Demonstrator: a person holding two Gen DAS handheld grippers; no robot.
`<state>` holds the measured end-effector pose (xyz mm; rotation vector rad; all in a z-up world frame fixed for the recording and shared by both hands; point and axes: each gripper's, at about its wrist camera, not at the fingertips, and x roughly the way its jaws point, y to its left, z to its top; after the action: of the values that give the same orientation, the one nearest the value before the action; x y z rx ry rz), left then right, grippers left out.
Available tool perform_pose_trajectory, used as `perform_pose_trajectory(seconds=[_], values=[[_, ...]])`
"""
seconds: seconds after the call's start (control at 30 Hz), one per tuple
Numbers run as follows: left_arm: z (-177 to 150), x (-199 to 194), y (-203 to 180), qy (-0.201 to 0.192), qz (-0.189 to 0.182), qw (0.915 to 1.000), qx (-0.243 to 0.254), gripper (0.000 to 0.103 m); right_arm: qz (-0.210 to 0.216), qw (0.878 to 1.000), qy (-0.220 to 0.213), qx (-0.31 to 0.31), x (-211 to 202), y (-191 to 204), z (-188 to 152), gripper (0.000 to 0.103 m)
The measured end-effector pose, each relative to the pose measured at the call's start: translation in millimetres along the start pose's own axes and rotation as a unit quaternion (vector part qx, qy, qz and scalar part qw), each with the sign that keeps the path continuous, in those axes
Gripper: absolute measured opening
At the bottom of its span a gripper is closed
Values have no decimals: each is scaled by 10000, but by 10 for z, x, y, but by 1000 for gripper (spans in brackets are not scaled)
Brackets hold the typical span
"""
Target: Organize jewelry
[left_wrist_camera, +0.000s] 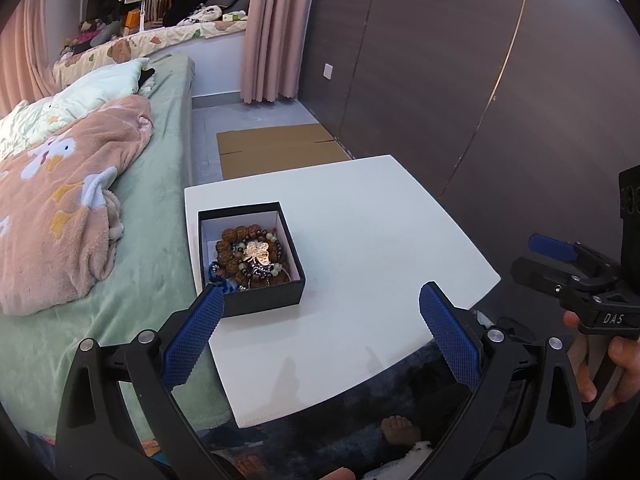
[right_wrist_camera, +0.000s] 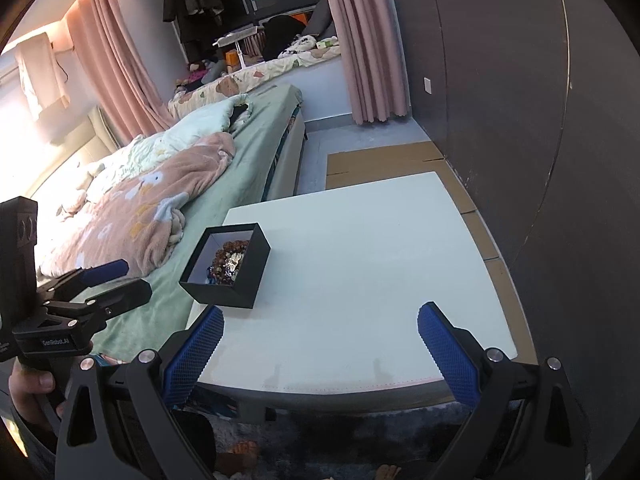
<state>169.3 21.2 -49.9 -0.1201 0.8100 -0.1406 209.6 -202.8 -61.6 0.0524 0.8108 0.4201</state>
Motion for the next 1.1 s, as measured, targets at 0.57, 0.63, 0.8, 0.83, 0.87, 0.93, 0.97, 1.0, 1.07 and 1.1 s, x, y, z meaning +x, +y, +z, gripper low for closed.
perform_pose_trajectory(seconds=[0.57,0.63,0.8,0.83,0.87,0.93,0.97,1.0,1.07,1.1], values=[[6,-85,102,-167,140,9997,-77,98,11,9998,128,143,84,-6,-8,95],[3,-88,113,-168,154,9997,-82,98,-6,9998,125,153,86,-6,-18,95],[5,-86,122,-164,172,9997,-76,98,-17,9998,123,160,73,-15,-23,95],[6,-89,119,-174,157,9997,-65,98,-17,9998,126,159,77,-12,-26,95],[7,-92,117,-188,157,9997,-53,98,-20,9998,124,153,70,-16,-28,95],[2,-106,113,-223,165,9996,-33,98,-32,9998,124,142,73,-12,-31,95],[4,-112,113,-241,158,9996,-30,98,-37,9998,125,140,69,-20,-38,95],[2,-115,108,-249,155,9996,-29,98,-39,9998,126,139,67,-25,-40,95],[7,-115,102,-261,163,9995,-20,98,-32,9998,122,146,66,-25,-41,95],[9,-114,98,-262,170,9995,-13,98,-32,9998,122,144,65,-25,-38,95]])
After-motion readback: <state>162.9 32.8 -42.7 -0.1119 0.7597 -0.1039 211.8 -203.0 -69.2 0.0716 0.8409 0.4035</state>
